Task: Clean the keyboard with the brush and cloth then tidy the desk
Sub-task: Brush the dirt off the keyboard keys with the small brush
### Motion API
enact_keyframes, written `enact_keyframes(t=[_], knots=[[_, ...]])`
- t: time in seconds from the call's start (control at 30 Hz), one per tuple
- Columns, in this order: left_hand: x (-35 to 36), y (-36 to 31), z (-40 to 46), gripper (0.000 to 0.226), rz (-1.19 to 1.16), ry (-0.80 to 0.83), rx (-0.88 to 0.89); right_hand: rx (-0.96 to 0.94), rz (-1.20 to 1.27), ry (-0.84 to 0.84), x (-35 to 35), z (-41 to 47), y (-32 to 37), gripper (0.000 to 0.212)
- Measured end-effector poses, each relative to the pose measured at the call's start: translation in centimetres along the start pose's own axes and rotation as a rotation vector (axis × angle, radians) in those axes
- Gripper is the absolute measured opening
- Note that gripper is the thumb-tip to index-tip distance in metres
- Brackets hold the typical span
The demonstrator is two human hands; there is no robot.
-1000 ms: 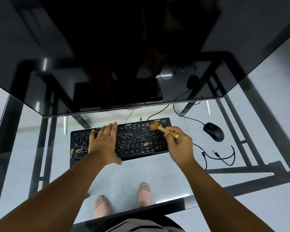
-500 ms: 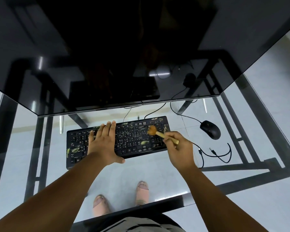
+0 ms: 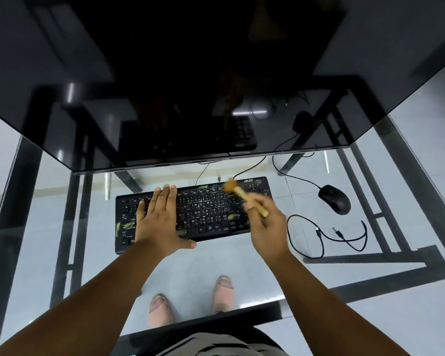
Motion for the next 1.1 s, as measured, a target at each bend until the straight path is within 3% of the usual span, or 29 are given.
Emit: enact_keyframes(t=[0.07,0.13,0.2,0.27,0.33,0.47,0.6,0.63,0.77,0.93,1.0,1.1], knots=[[0.0,0.9,-0.3,0.145,-0.001,0.003,-0.008,-0.061,-0.072,0.166,2.2,-0.9,0.5,0.016],[0.0,1.9,-0.6,0.143,-0.002,0.002,-0.018,-0.064,-0.162,0.048,2.4,-0.7,0.3,0.015],[0.0,2.8,-0.9,0.141,-0.018,-0.021,-0.028,-0.040,-0.096,-0.090,2.0,-0.6,0.6,0.017],[-0.1,3.7,-1.3,0.139,-0.040,-0.042,-0.039,-0.073,-0.029,0.035,3.3,-0.8,1.3,0.016],[-0.1,5.2,-1.7,0.139,-0.042,-0.052,-0.054,-0.146,-0.118,0.188,5.2,-1.6,1.6,0.015],[-0.1,8.1,-2.7,0.138,-0.029,-0.047,-0.096,-0.126,-0.161,-0.055,5.8,-2.1,1.8,0.020],[0.1,10.5,-3.7,0.137,-0.016,-0.021,-0.138,-0.202,-0.104,0.266,9.9,-3.8,3.4,0.017],[0.2,10.9,-3.8,0.137,-0.020,-0.011,-0.150,-0.216,-0.140,0.260,10.4,-3.9,3.3,0.018],[0.6,13.0,-4.5,0.132,-0.031,0.029,-0.168,-0.145,-0.166,-0.045,10.9,-3.6,3.6,0.018],[1.1,14.3,-5.0,0.122,-0.042,0.056,-0.144,-0.167,-0.093,0.355,15.4,-5.4,5.1,0.017],[1.1,14.5,-5.0,0.119,-0.043,0.059,-0.125,-0.175,-0.175,0.253,15.8,-5.6,4.9,0.019],[1.1,14.8,-5.0,0.118,-0.038,0.073,-0.096,-0.150,-0.104,0.057,15.6,-5.7,5.5,0.019]])
Point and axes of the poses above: each hand's wrist, its own z-axis towards the middle knuckle, its own x-axis out of the palm, y = z × x, the point moved 5 cm from there along z, towards the middle knuckle, and after that the axes turned 5 degrees about -y, right-handed, at the moved point
